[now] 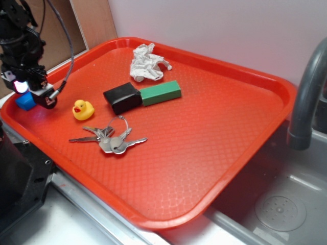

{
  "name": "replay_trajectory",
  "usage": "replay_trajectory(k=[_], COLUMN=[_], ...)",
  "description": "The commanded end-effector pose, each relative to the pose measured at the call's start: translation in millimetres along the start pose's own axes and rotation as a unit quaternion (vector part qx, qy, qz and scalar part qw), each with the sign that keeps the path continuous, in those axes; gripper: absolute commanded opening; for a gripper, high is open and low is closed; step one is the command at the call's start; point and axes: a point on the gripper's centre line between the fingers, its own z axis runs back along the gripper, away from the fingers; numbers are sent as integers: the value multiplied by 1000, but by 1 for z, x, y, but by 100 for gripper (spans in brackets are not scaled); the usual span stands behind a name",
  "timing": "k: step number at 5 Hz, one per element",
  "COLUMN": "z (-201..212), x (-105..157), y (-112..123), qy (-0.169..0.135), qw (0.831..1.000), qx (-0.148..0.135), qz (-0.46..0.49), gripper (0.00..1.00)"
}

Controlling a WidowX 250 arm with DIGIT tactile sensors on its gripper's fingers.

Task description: Grab the blue block.

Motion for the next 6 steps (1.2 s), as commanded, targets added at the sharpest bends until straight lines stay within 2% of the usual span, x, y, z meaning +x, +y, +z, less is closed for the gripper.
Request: replay_trajectory(k=[1, 2, 3, 4, 5, 6], z=[2, 0, -1, -4, -9, 0], x=[7, 1, 0, -4, -9, -12], y=[-45, -58, -60, -58, -65, -70], qy=[-6, -3, 2, -1, 12, 16], qw=[1000, 998, 997, 997, 996, 994], qx=[-28, -67, -73, -78, -81, -83], qz=[4, 19, 19, 13, 42, 64], gripper=[100, 100, 100, 60, 0, 0])
